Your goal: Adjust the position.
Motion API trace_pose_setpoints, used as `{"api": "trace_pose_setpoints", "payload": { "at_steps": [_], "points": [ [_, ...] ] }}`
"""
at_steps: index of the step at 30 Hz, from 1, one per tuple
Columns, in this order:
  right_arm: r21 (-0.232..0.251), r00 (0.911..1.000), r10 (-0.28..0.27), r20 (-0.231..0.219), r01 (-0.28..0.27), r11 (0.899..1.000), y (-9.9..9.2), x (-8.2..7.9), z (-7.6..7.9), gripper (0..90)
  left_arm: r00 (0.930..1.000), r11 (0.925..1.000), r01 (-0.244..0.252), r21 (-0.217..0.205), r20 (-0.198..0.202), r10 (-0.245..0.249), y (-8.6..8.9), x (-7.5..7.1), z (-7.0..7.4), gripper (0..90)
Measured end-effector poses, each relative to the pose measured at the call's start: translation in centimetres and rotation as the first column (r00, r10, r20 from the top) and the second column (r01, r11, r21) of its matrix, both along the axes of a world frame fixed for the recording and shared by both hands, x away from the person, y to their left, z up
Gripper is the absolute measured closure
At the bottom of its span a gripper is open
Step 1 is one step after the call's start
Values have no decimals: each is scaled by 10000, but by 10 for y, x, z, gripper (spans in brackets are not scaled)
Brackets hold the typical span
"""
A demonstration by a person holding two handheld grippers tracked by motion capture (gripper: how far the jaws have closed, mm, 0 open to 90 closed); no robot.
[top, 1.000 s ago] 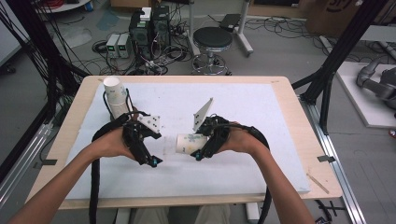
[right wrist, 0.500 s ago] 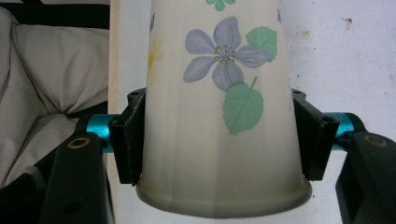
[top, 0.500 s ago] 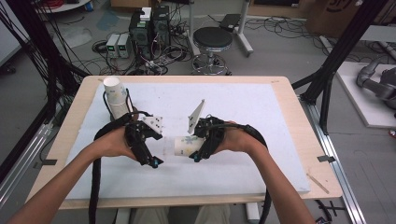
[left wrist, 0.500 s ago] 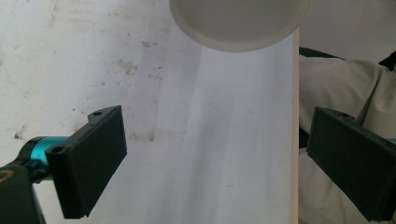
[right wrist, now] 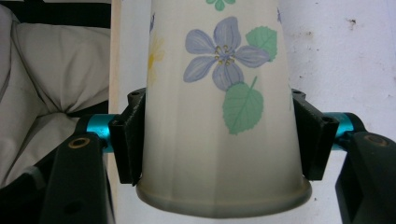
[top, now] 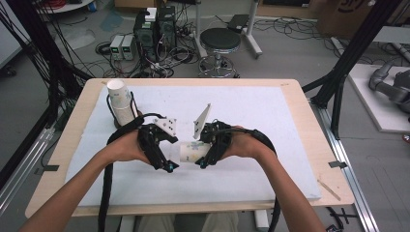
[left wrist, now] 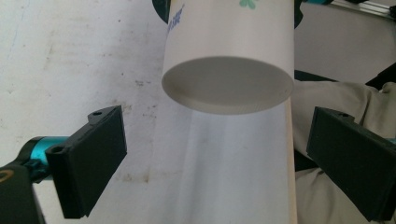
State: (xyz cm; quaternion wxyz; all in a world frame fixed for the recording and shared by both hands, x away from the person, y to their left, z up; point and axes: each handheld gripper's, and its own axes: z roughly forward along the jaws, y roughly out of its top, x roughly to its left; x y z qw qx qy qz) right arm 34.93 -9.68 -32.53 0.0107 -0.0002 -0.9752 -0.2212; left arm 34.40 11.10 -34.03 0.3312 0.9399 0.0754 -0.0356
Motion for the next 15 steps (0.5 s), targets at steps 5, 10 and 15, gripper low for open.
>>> {"api": "trace_pose_setpoints", "payload": {
  "at_steps": [5, 10, 15],
  "points": [
    [2, 10000, 37, -1, -37, 10000, 1, 0, -1, 322, 10000, 9999, 36, -102, -3, -36, -6, 1, -1, 50],
    [4, 10000, 33, -19, -33, 10000, 1, 0, -1, 322, 10000, 9996, 47, -282, -73, -49, -11, 2, -4, 50],
    [11, 10000, 42, -68, -42, 10000, 0, 0, -1, 323, 9999, 9991, 94, -414, -56, -96, -16, 3, -5, 50]
  ]
}}
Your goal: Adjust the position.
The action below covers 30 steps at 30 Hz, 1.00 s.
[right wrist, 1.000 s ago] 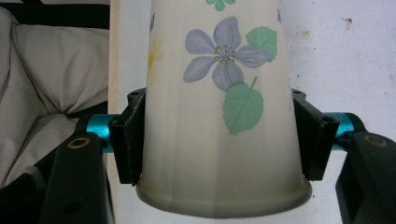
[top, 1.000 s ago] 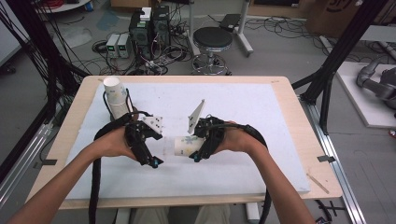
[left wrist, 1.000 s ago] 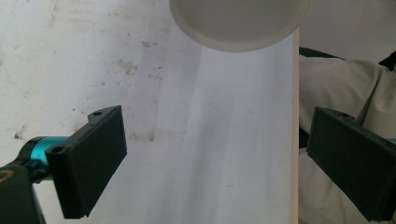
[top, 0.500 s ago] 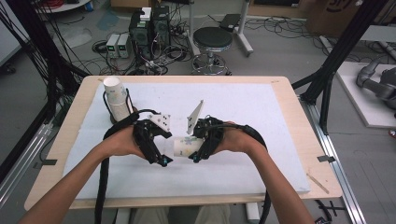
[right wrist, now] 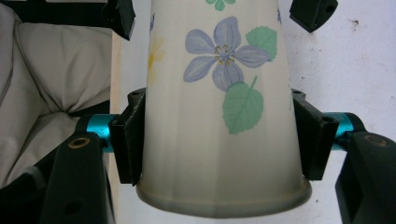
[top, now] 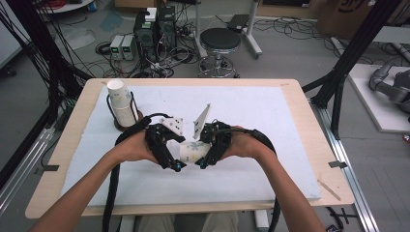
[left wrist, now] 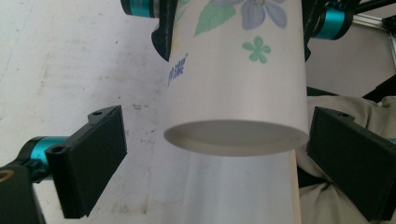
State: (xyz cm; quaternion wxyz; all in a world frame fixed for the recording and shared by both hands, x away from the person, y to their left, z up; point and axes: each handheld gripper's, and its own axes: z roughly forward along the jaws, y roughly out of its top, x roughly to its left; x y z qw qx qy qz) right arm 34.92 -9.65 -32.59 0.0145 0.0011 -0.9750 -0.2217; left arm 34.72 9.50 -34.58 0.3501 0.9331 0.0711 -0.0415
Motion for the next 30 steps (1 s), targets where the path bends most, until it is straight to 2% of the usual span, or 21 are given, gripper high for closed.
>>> {"api": "trace_pose_setpoints", "payload": {
  "at_steps": [5, 7, 9, 16, 24, 26, 30],
  "points": [
    [4, 10000, -15, -26, 15, 10000, 0, 0, 0, 323, 10000, 10000, 72, -18, 31, -72, -3, 1, 0, 50],
    [-11, 10000, -2, -13, 2, 10000, -1, 1, 0, 323, 9999, 9999, 132, -111, -14, -132, -4, 1, 0, 80],
    [0, 10000, 3, -14, -3, 10000, -1, 1, 0, 323, 9996, 9995, 264, -162, -60, -265, -5, 1, 0, 156],
    [26, 10000, 23, -35, -23, 10000, 0, 1, -1, 323, 9996, 9995, 260, -152, -77, -261, -6, 2, 0, 170],
    [6, 10000, 54, -1, -54, 10000, 0, 1, -1, 323, 9992, 9989, 371, -277, -138, -375, -6, 2, 0, 269],
    [3, 10000, 38, -20, -38, 10000, 0, 1, -1, 323, 9984, 9981, 556, -269, -102, -559, -7, 1, -1, 311],
    [-21, 10000, 37, -78, -37, 10000, 0, 0, -2, 325, 9986, 9984, 517, -216, -51, -518, -8, 0, -1, 352]
  ]
}}
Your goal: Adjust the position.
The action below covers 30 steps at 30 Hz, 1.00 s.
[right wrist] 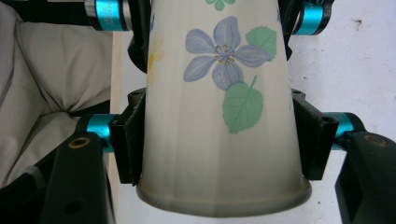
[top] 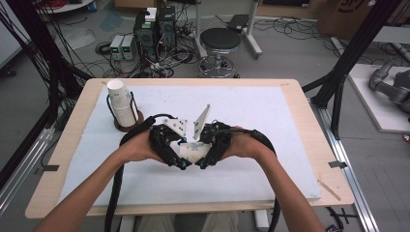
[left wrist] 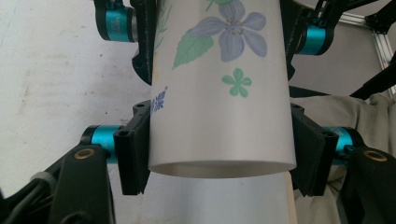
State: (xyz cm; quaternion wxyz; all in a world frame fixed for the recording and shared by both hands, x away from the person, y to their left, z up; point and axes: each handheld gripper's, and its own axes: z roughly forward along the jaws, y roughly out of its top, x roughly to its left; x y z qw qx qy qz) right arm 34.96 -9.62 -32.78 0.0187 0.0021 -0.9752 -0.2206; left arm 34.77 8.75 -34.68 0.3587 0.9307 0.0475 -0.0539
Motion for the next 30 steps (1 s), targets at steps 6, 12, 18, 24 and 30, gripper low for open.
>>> {"api": "trace_pose_setpoints", "payload": {
  "at_steps": [6, 12, 18, 24, 30],
  "points": [
    [90, 10000, 23, 33, -23, 10000, -1, 0, -1, 335, 10000, 10000, 26, 49, 83, -26, -1, -1, 0, 368],
    [70, 10000, 86, 26, -87, 9999, -1, 0, -3, 324, 9999, 9999, 55, 115, 106, -56, -1, -1, -1, 369],
    [171, 10000, 67, 62, -68, 9998, 0, -1, -3, 213, 9999, 9998, 6, 196, 122, -8, -1, -2, -1, 368],
    [425, 9999, -41, 102, 37, 9991, -1, -2, -1, 153, 9999, 9997, 11, 233, 100, -14, -2, -2, -1, 368],
    [601, 9999, -81, 105, 75, 9982, -2, -2, 0, 147, 9999, 9993, 47, 358, 118, -51, -2, -2, -2, 368]
  ]
}}
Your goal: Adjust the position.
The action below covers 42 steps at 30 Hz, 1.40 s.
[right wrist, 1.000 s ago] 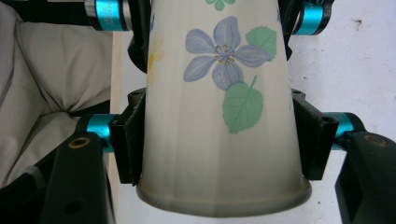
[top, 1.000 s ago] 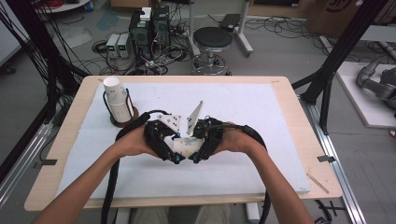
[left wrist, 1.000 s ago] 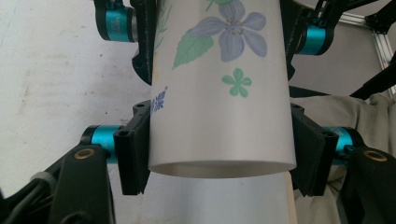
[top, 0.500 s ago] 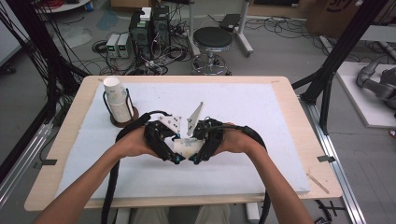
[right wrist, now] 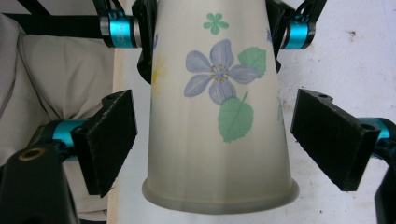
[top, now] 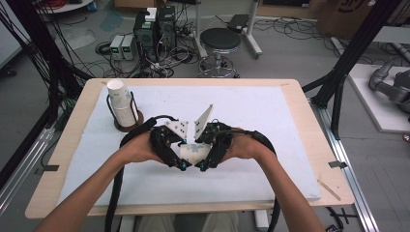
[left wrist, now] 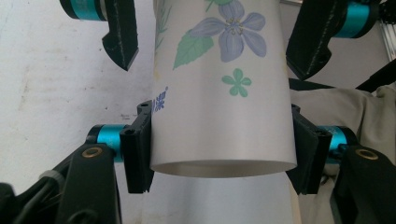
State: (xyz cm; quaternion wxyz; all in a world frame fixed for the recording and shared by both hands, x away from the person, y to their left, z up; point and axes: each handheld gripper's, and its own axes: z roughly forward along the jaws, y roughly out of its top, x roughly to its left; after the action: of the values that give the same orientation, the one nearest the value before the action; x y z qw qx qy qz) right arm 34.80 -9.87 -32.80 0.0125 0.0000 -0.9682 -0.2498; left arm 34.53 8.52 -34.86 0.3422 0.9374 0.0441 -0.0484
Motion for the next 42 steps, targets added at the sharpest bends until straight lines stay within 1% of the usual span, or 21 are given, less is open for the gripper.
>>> {"api": "trace_pose_setpoints", "payload": {
  "at_steps": [2, 4, 8, 10, 13, 15, 16, 20, 22, 24, 25, 29, 30, 33, 35, 37, 39, 42],
  "points": [
    [21, 10000, 6, -44, -6, 10000, 0, 0, 1, 143, 10000, 10000, 53, 44, 43, -53, 0, 0, 0, 368],
    [61, 10000, -16, -59, 16, 10000, -1, -1, 2, 142, 10000, 10000, -11, -8, -22, 11, 0, -1, -2, 368],
    [427, 10000, -84, -25, 85, 9991, -3, 0, 6, 141, 10000, 9999, 0, 151, -6, 0, -1, -2, -6, 368],
    [698, 10000, -41, 43, 38, 9976, -5, 1, 8, 141, 10000, 10000, -15, 98, -4, 15, -1, -3, -7, 368],
    [831, 9999, -153, 49, 149, 9964, -7, 1, 11, 141, 10000, 9999, -58, 112, -54, 58, -2, -3, -9, 368],
    [954, 9997, -208, 111, 196, 9952, -9, 1, 13, 141, 9999, 10000, -77, 47, -121, 77, -2, -4, -11, 368],
    [934, 9996, -258, 131, 244, 9953, -10, 1, 13, 141, 9999, 9999, -64, 95, -120, 65, -2, -4, -11, 368],
    [1002, 9995, -288, 124, 274, 9946, -11, 2, 14, 141, 9998, 9999, -105, 13, -139, 105, -3, -6, -14, 368],
    [1028, 9994, -325, 151, 308, 9942, -12, 1, 15, 141, 10000, 10000, -62, 63, -75, 62, -3, -5, -15, 368],
    [1060, 9994, -312, 155, 294, 9939, -12, 1, 15, 141, 9999, 9999, -124, 5, -66, 124, -2, -5, -15, 368],
    [1051, 9994, -329, 134, 314, 9940, -13, 1, 16, 141, 9999, 9999, -162, -56, -55, 162, -2, -5, -15, 368],
    [1262, 9991, -366, 222, 336, 9914, -16, 2, 18, 141, 9993, 9987, -348, -374, -135, 343, 4, -6, -17, 368],
    [1275, 9990, -413, 171, 388, 9911, -17, 1, 18, 141, 9991, 9979, -404, -516, -152, 396, 5, -6, -17, 368],
    [1444, 9990, -394, 206, 360, 9889, -19, 2, 19, 141, 9984, 9955, -540, -777, -178, 528, 9, -6, -19, 368],
    [1541, 9985, -497, 220, 457, 9870, -21, 2, 19, 141, 9979, 9931, -633, -988, -183, 618, 12, -6, -20, 368],
    [1782, 9981, -565, 227, 516, 9826, -23, 3, 18, 141, 9970, 9890, -761, -1267, -266, 733, 16, -7, -22, 368],
    [1996, 9980, -622, 125, 584, 9781, -26, 3, 17, 141, 9966, 9861, -816, -1448, -194, 796, 19, -6, -22, 369],
    [2316, 9967, -812, 89, 770, 9698, -31, 4, 15, 141, 9950, 9802, -997, -1712, -270, 965, 23, -7, -23, 368]
  ]
}}
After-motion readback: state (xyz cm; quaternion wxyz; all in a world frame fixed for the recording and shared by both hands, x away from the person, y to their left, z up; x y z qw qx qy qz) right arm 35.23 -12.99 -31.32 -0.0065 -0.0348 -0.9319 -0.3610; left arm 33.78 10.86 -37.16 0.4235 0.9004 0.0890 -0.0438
